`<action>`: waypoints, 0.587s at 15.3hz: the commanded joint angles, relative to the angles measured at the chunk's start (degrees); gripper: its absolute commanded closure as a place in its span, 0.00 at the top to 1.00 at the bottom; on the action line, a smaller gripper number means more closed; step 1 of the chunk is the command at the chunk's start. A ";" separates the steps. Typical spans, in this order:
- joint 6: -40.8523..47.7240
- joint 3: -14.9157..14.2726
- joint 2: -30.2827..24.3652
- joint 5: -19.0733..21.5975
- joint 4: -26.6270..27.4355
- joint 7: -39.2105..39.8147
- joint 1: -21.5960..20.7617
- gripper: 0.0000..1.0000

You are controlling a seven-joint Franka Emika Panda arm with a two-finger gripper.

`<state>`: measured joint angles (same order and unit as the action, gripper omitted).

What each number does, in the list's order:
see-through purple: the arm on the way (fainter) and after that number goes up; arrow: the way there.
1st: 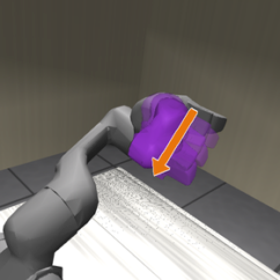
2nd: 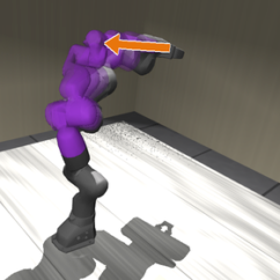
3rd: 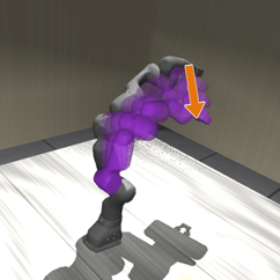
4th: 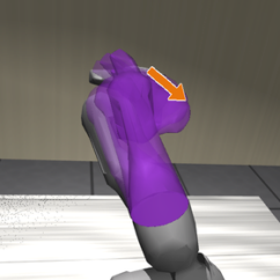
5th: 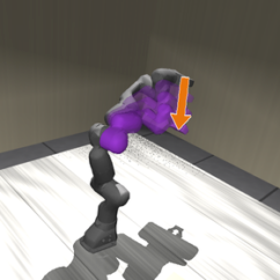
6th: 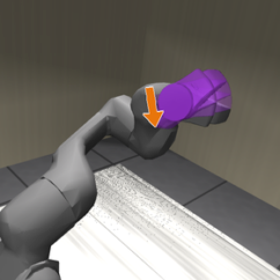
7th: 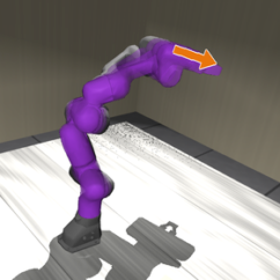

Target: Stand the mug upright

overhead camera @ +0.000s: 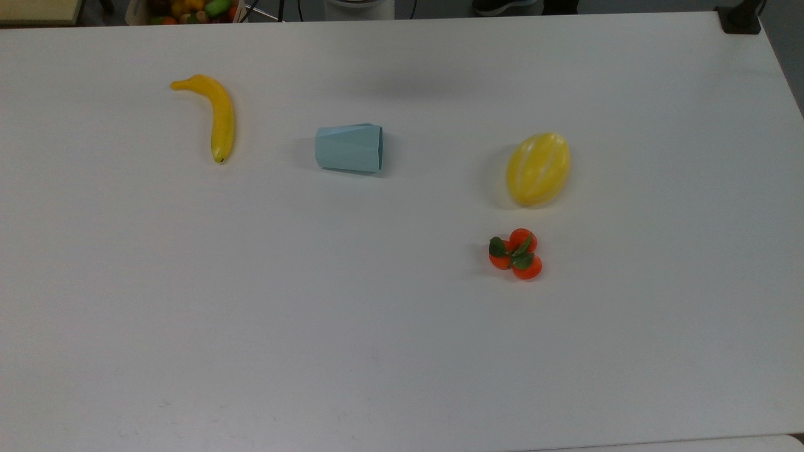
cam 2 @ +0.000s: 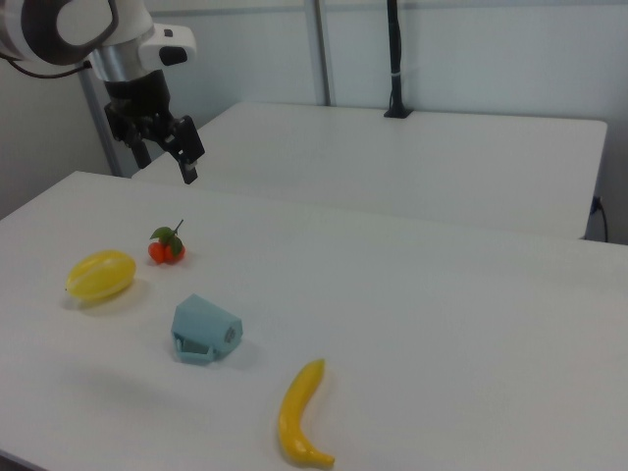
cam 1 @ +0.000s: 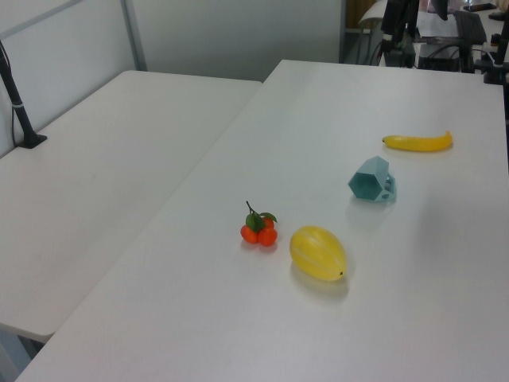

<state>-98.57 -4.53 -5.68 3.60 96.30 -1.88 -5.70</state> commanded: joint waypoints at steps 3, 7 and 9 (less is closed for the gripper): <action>-1.19 -1.01 -2.06 -0.62 3.19 0.92 -0.98 1.00; -1.19 -1.10 -1.88 -0.70 3.54 0.92 -0.98 1.00; -1.19 -1.01 -1.79 -0.97 3.80 0.74 -1.42 1.00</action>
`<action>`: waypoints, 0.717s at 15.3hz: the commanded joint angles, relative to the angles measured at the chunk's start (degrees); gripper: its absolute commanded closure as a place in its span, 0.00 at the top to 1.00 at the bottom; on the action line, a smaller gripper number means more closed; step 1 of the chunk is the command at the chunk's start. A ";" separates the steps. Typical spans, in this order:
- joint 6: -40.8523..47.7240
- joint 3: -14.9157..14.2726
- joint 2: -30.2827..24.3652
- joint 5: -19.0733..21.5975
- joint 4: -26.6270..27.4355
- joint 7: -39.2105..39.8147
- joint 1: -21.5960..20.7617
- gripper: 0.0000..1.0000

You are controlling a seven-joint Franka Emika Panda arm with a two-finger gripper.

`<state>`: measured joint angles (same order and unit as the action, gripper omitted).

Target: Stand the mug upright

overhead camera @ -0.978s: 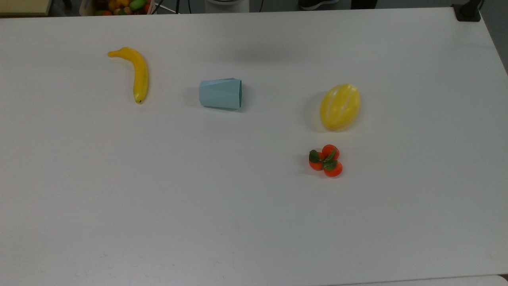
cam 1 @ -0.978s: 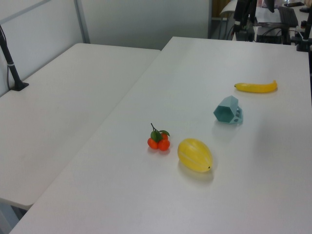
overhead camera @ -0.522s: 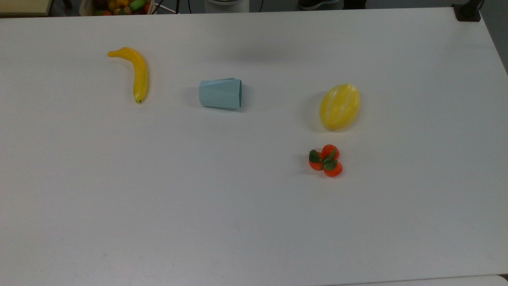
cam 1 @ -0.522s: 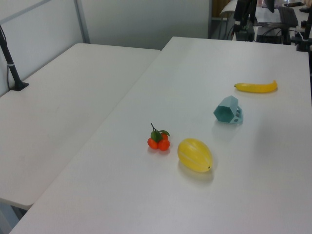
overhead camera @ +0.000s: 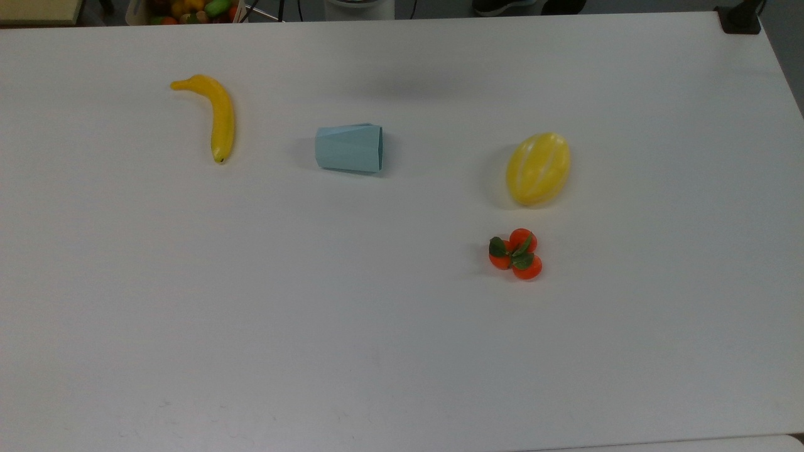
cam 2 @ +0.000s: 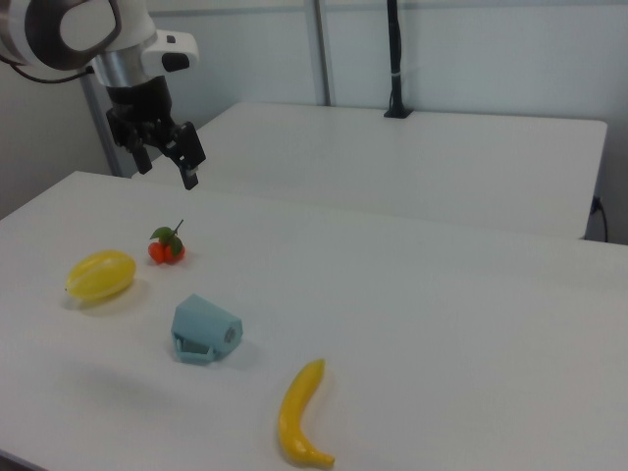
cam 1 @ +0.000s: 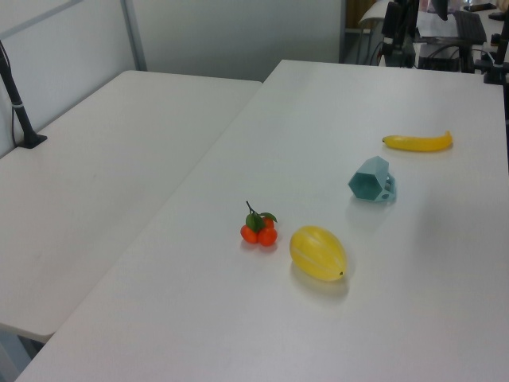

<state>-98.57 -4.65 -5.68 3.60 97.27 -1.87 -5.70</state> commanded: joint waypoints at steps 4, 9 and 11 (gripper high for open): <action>-1.10 -0.88 -1.18 -1.23 3.10 -0.33 -3.08 1.00; 0.57 0.69 0.23 -6.76 2.40 -11.91 -6.43 1.00; 0.66 2.45 0.75 -8.17 2.14 -14.90 -6.52 1.00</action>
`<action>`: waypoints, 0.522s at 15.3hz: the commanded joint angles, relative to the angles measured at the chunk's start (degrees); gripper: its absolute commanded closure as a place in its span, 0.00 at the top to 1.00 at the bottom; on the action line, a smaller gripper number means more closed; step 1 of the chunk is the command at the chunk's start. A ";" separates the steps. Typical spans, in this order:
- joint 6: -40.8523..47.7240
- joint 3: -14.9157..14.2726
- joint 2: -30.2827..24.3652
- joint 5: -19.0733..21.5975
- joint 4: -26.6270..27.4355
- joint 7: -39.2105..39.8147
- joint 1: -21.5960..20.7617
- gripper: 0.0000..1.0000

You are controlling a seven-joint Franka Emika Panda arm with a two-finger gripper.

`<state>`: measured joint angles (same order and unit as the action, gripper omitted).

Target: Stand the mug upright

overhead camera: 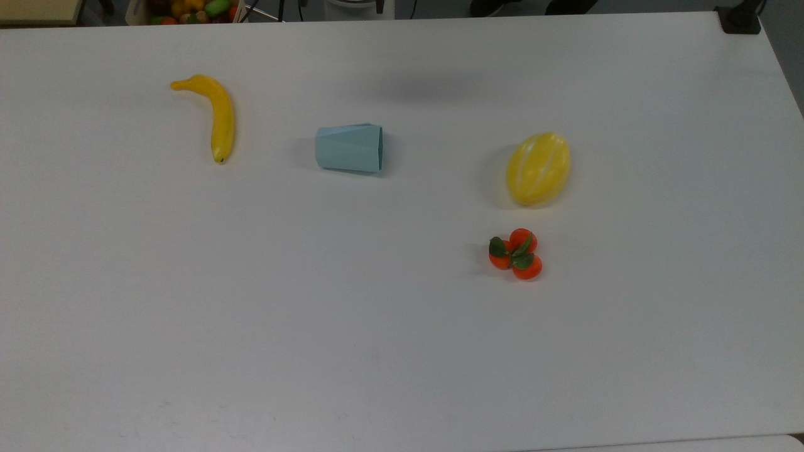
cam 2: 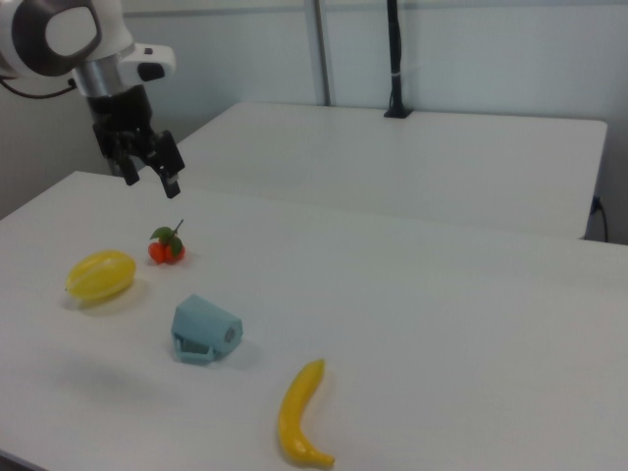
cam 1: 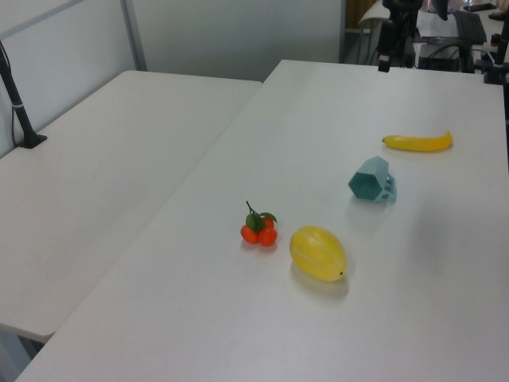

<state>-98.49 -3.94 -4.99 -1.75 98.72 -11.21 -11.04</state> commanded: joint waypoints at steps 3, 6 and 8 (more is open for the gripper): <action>0.32 4.28 2.26 -7.28 0.68 -11.88 -2.40 1.00; -0.12 5.78 4.54 -10.64 1.03 -18.05 -2.94 1.00; -0.04 6.13 5.69 -10.99 1.56 -18.15 -4.07 1.00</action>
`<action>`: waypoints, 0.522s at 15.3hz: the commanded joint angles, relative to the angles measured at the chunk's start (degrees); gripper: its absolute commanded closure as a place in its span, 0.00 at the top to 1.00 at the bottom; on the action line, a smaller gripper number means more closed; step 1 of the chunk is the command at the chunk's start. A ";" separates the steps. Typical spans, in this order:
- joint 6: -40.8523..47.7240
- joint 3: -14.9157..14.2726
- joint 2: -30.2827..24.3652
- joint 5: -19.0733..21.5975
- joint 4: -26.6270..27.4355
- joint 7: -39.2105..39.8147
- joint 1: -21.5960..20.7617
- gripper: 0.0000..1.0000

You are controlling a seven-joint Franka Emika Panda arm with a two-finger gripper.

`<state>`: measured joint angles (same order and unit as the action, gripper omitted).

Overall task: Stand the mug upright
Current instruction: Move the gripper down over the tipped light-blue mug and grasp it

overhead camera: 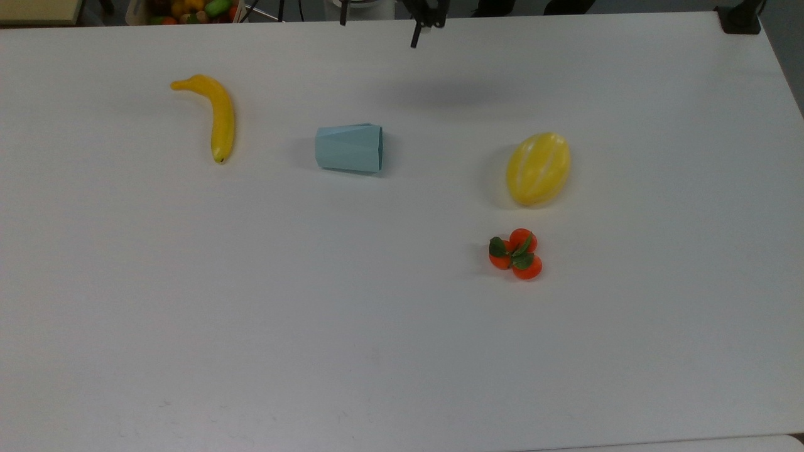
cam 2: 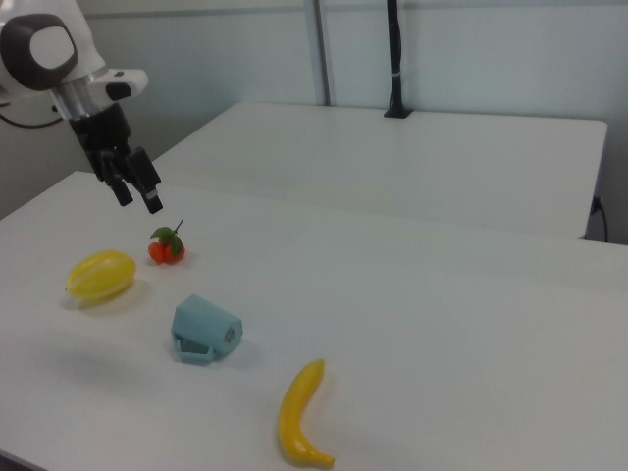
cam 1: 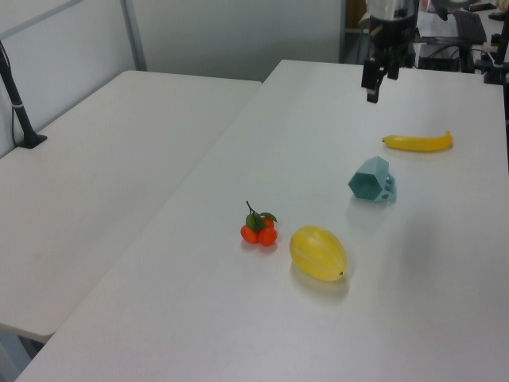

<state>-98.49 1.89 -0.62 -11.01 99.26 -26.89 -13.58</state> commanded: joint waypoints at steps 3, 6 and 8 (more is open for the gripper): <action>-0.83 0.30 2.81 -3.83 3.65 -2.55 -2.67 1.00; -5.12 0.30 3.17 -5.94 8.39 -2.99 -3.73 1.00; -7.24 0.30 3.96 -8.48 10.68 -5.17 -4.09 1.00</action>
<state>-101.55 2.37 3.95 -15.92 104.71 -28.70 -16.46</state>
